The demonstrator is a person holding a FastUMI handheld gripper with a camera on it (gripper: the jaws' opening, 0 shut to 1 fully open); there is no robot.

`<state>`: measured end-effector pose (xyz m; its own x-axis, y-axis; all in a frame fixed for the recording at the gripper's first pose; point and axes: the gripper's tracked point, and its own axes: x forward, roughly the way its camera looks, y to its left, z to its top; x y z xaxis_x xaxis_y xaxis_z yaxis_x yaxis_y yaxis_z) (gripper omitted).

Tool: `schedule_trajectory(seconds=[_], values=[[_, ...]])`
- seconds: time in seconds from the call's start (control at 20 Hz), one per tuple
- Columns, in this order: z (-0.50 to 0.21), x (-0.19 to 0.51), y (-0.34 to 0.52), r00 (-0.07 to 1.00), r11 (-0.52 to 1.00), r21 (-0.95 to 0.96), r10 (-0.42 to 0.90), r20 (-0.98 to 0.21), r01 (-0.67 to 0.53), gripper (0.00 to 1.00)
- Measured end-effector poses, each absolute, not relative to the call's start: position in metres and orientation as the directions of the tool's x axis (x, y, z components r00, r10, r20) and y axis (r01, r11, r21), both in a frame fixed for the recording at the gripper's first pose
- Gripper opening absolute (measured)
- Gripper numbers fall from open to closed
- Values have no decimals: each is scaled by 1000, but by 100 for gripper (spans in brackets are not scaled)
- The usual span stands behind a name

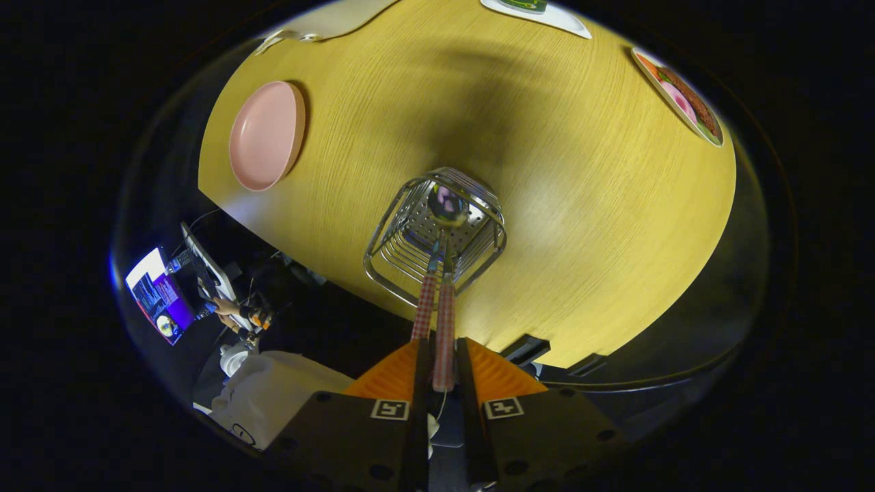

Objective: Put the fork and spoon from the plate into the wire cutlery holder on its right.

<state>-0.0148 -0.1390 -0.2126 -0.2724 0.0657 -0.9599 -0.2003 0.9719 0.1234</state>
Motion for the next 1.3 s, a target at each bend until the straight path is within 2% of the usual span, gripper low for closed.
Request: schedule_trajectory(seconds=[0.05,0.15,0.25,0.3,0.35,0.45,0.55,0.75,0.95,1.3], values=[[-209,-8,-139,-247,973,120,69,-966,-197,35],[-203,2,-135,-186,973,125,89,-978,-192,49],[-189,7,-129,-137,973,158,135,-981,-171,55],[-183,9,-126,-111,972,168,151,-982,-165,63],[-176,9,-125,-85,970,179,166,-982,-165,80],[-162,10,-119,-29,966,205,203,-979,-160,86],[-147,3,-118,24,961,226,233,-972,-159,99],[-122,-11,-123,138,962,241,258,-956,-127,99],[-86,-17,-122,317,959,259,282,-905,-115,99],[-24,-23,-109,632,959,274,260,-730,-78,99]])
